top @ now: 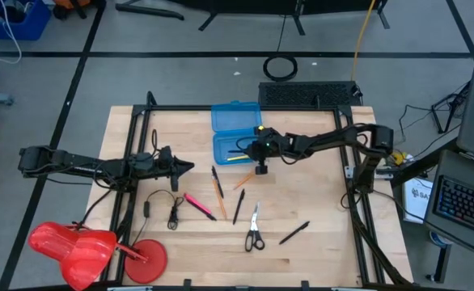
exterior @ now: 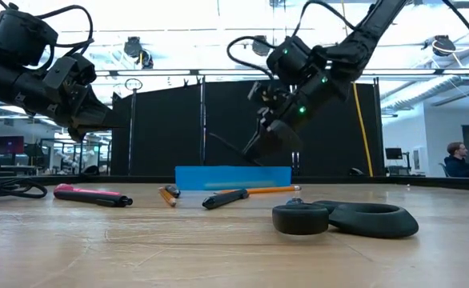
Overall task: Pick & place school supplies into a supply box
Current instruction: Put the black pen into the blue supply box
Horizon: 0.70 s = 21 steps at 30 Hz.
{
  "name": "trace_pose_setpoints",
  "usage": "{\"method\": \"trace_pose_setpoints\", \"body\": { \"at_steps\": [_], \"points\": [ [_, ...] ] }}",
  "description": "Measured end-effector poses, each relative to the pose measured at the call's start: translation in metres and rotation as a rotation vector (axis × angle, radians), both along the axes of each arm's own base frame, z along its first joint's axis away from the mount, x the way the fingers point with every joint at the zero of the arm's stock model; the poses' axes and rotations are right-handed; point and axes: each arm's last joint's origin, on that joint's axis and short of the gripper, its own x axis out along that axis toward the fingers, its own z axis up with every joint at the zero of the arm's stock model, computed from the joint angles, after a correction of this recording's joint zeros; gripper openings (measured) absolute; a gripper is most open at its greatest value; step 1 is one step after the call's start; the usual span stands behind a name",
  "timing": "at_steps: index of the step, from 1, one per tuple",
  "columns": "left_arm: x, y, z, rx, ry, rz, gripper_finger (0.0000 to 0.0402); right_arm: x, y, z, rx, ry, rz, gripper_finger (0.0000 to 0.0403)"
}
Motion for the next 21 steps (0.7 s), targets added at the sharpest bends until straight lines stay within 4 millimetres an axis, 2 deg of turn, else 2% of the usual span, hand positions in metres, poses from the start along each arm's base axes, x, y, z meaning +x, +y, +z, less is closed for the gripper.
{"method": "trace_pose_setpoints", "body": {
  "at_steps": [5,14,21],
  "points": [
    [0.0,0.0,0.0,-0.002,-0.001,0.0,0.0031,-0.0015,-0.004,-0.0074,0.021,0.03,-0.02,0.0019],
    [0.0,0.0,0.0,-0.003,0.0,0.001,0.0031,-0.0012,-0.0038,-0.007,0.055,0.015,-0.047,0.0045],
    [0.0,0.0,-0.0001,-0.004,0.0,0.001,0.0031,-0.0012,-0.0036,-0.0071,0.057,0.017,-0.047,0.0043]
  ]
}}
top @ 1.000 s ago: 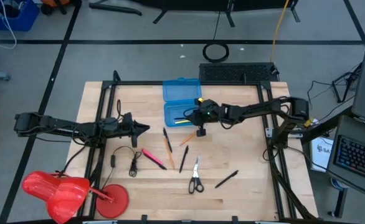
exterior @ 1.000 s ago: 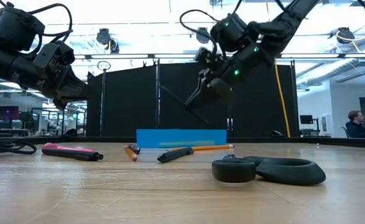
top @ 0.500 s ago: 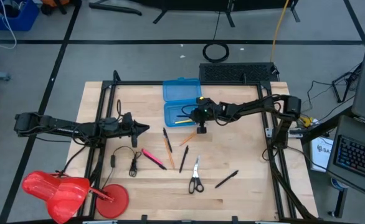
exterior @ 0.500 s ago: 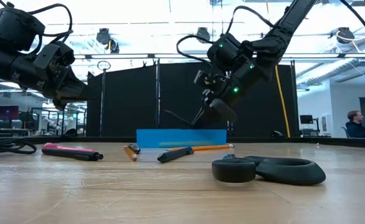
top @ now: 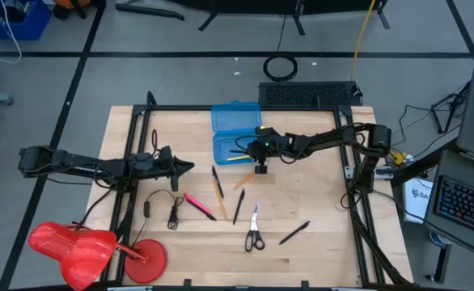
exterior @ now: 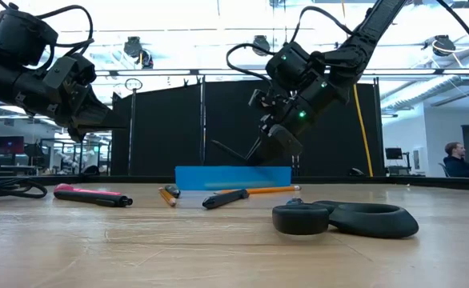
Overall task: Pick & place school supplies into a supply box
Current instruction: Put the black pen into the blue supply box
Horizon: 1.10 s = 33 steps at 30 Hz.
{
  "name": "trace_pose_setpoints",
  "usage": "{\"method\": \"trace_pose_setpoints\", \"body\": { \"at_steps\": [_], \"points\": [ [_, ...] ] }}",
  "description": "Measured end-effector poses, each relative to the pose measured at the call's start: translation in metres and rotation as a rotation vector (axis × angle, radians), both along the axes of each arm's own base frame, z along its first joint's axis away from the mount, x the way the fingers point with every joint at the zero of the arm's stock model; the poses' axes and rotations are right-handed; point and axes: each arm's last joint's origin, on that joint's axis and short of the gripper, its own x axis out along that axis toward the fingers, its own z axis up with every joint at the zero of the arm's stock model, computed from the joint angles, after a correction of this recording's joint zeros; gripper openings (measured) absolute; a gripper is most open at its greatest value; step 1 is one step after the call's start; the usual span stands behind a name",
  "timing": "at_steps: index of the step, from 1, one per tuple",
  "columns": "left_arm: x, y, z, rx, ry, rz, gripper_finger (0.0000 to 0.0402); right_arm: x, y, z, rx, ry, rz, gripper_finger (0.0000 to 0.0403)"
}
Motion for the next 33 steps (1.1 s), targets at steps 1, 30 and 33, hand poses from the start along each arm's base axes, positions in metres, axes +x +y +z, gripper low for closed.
{"method": "trace_pose_setpoints", "body": {
  "at_steps": [1,30,33],
  "points": [
    [0.0,0.0,0.0,0.0,0.0,0.0,0.0031,0.0,0.0,0.0,0.003,0.0,-0.002,0.0043],
    [0.0,0.0,0.0,0.0,0.0,0.0,0.0031,0.0027,0.0002,0.0036,0.026,-0.054,-0.03,0.0112],
    [0.0,0.0,0.0,0.0,0.0,0.001,0.0031,0.0044,0.0019,0.0052,0.021,-0.073,-0.024,0.0113]
  ]
}}
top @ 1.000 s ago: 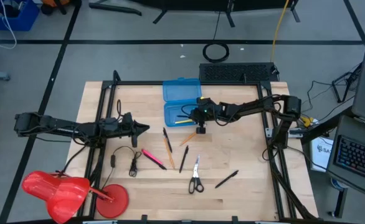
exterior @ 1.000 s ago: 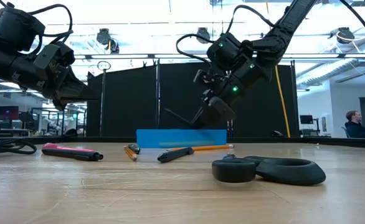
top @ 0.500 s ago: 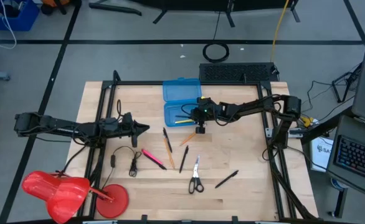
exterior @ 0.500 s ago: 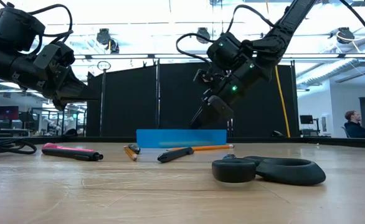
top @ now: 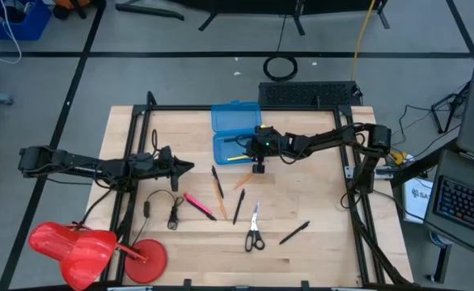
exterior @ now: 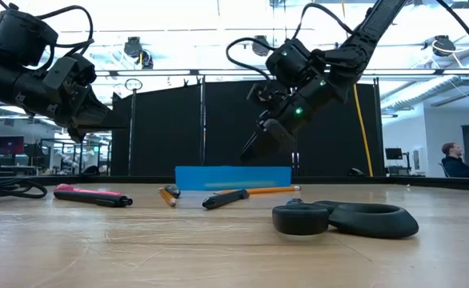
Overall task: Pick & place school supplies into a supply box
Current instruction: Put the black pen into the blue supply box
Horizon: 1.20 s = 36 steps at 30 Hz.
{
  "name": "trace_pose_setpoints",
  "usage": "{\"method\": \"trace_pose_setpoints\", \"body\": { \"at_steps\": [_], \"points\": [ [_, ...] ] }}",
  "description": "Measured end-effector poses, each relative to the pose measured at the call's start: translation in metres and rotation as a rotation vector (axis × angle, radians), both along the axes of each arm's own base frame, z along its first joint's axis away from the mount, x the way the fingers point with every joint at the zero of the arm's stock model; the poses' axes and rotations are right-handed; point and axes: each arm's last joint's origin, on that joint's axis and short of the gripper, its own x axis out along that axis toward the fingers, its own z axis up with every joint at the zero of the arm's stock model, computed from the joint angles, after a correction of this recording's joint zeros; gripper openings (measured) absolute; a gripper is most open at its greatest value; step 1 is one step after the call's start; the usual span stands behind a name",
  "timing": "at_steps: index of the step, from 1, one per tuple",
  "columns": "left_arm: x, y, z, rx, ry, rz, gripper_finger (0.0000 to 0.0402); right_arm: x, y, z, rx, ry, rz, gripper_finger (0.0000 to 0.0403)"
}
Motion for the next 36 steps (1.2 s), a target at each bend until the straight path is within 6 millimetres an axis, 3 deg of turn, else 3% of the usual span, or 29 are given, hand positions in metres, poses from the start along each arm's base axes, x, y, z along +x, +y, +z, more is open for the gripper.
{"method": "trace_pose_setpoints", "body": {
  "at_steps": [15,27,36],
  "points": [
    [0.0,0.0,0.0,0.003,0.0,0.0,0.0031,0.009,0.031,0.019,-0.111,-0.09,0.02,0.0105],
    [0.0,0.0,0.0,-0.001,-0.002,0.001,0.0031,0.006,0.087,0.056,-0.142,-0.202,0.082,0.0098],
    [0.0,0.0,0.0,-0.022,-0.008,0.006,0.0031,0.002,0.13,0.057,-0.076,-0.206,0.175,0.0093]
  ]
}}
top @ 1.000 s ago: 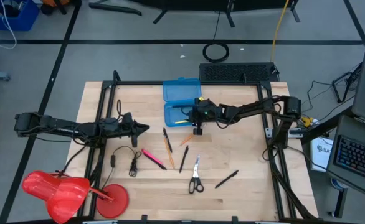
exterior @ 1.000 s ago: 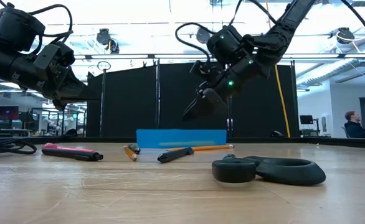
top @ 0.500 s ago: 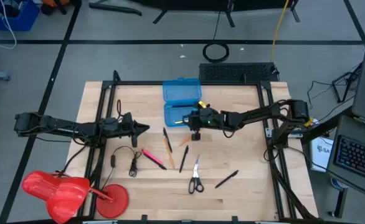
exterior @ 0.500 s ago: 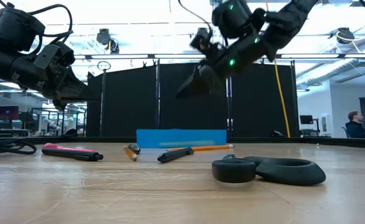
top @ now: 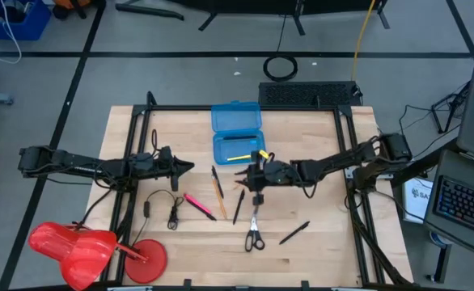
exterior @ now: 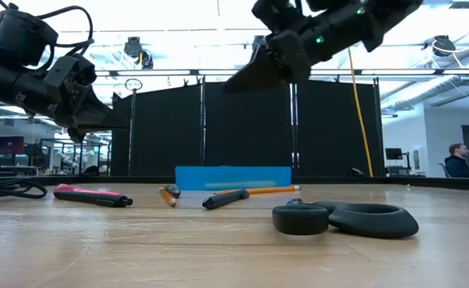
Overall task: Pick & place school supplies into a supply box
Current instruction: Put the black pen into the blue supply box
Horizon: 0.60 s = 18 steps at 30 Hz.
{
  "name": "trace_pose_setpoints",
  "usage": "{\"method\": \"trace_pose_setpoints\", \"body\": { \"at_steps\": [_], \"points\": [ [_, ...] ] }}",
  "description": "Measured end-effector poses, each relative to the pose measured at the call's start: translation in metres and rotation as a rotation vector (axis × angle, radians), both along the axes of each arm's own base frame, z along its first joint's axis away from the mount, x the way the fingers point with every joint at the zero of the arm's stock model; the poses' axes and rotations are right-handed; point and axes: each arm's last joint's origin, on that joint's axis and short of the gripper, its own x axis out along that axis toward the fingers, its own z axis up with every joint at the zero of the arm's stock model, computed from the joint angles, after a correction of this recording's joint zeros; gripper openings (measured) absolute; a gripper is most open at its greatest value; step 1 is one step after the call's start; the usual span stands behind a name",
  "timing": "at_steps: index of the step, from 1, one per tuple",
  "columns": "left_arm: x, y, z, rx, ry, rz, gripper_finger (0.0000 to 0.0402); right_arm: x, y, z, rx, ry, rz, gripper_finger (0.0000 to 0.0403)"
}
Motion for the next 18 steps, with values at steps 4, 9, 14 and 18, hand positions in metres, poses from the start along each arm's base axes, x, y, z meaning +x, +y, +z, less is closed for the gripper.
{"method": "trace_pose_setpoints", "body": {
  "at_steps": [4,9,14,18],
  "points": [
    [0.0,0.0,0.0,0.0,0.0,0.0,0.0031,-0.003,0.017,-0.002,-0.003,0.025,0.02,0.0093],
    [0.0,0.0,0.0,0.0,0.0,0.0,0.0031,-0.008,0.035,-0.005,0.032,0.043,-0.005,0.0093],
    [0.0,0.0,0.0,0.001,0.0,0.0,0.0031,-0.012,0.052,-0.005,0.077,0.034,0.011,0.0093],
    [0.0,0.0,0.0,0.001,0.0,0.001,0.0031,-0.015,0.067,-0.002,0.092,0.011,0.054,0.0093]
  ]
}}
